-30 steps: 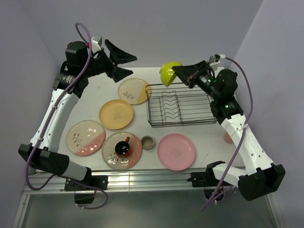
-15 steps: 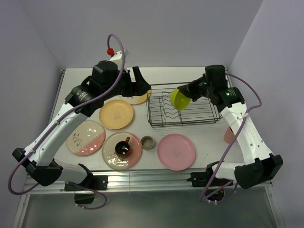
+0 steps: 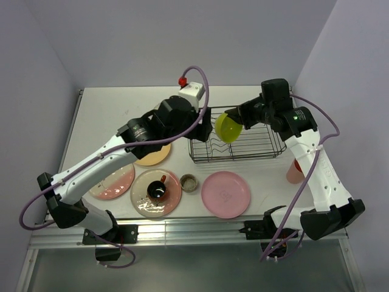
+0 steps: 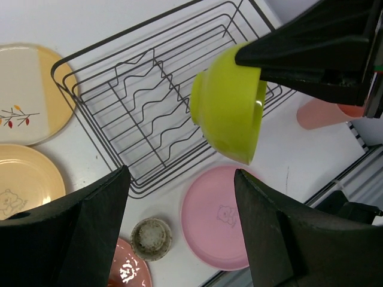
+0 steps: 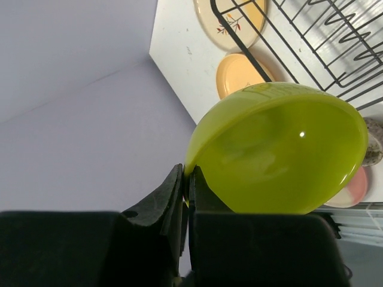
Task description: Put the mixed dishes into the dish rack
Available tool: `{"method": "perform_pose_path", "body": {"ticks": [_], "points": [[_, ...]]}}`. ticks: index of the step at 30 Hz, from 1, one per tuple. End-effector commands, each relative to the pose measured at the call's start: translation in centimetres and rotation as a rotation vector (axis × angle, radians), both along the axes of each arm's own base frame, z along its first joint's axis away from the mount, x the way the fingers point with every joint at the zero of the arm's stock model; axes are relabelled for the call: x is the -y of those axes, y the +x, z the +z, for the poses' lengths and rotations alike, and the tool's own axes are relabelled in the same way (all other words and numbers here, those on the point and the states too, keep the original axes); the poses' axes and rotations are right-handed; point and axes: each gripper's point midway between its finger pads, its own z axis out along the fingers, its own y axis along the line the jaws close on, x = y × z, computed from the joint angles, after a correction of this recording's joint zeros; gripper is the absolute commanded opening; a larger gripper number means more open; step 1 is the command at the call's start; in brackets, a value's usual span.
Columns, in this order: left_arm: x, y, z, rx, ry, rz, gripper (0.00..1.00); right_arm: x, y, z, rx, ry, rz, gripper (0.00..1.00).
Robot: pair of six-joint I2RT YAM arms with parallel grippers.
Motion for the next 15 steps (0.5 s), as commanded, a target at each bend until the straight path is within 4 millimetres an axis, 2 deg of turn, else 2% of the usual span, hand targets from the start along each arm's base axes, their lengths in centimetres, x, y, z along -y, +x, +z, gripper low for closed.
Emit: {"method": "perform_pose_path", "body": {"ticks": [1, 9, 15], "points": [[0.8, 0.0, 2.3, 0.094, 0.009, 0.003, 0.77, -0.3, 0.2, 1.1, 0.002, 0.013, -0.017, 0.00], [2.3, -0.6, 2.4, 0.112, 0.027, -0.024, 0.78, -0.7, 0.3, 0.2, -0.025, -0.007, -0.011, 0.00], [3.3, -0.8, 1.3, 0.096, 0.049, -0.048, 0.78, -1.5, 0.5, 0.5, -0.022, -0.009, 0.007, 0.00]]}}
